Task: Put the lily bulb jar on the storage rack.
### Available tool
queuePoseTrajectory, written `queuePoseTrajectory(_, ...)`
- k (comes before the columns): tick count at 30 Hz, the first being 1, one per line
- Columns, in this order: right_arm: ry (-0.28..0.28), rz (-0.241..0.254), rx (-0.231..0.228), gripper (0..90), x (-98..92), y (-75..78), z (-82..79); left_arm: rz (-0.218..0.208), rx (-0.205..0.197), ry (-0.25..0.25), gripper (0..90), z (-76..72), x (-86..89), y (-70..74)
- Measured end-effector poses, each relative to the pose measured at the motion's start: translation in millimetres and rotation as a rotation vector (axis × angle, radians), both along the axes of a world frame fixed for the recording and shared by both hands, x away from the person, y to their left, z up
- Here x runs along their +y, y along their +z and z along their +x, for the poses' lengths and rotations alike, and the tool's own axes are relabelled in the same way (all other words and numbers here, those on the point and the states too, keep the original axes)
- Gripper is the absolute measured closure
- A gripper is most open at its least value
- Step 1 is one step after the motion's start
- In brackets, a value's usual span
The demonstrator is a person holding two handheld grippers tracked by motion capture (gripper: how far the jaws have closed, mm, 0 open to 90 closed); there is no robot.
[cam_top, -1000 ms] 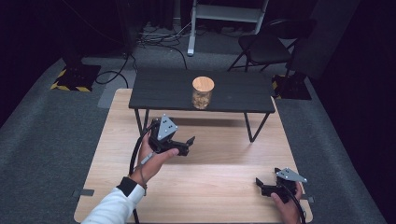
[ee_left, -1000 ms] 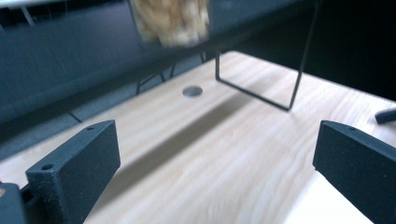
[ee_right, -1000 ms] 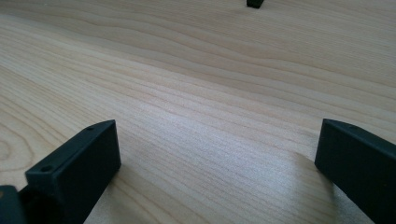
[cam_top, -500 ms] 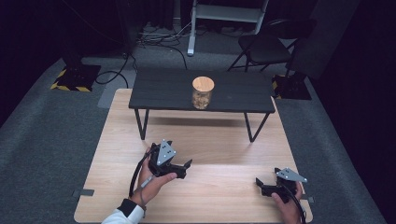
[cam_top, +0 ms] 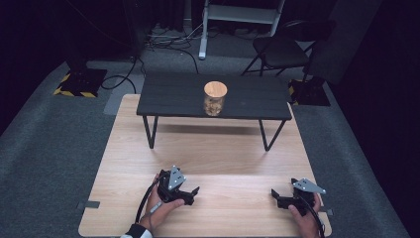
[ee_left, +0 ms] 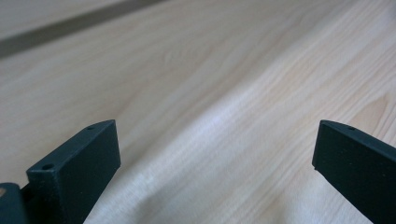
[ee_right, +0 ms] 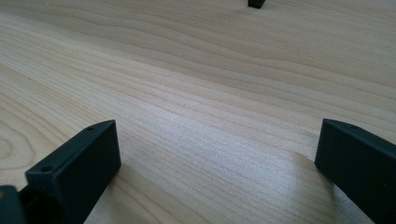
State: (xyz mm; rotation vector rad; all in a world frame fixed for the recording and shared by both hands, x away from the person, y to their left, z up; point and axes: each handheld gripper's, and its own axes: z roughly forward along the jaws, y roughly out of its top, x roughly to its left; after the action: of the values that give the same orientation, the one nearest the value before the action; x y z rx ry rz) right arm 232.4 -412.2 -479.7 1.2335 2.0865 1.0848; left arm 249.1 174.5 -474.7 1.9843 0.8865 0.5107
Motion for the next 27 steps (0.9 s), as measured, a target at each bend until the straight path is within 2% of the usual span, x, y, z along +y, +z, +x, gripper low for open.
queuePoseTrajectory(6,0.0,0.0,0.0,0.0,0.0,0.0,0.0,0.035,0.046,-0.019,1.0,3.9,-4.9,-5.6)
queuePoseTrajectory(14,0.0,0.0,0.0,0.0,0.1,0.0,-0.5,0.007,0.03,-0.022,0.4,1.4,-3.0,-11.9)
queuePoseTrajectory(27,0.0,0.0,0.0,0.0,0.2,-0.1,-0.5,0.01,0.029,-0.022,0.4,2.2,-3.2,-11.7)
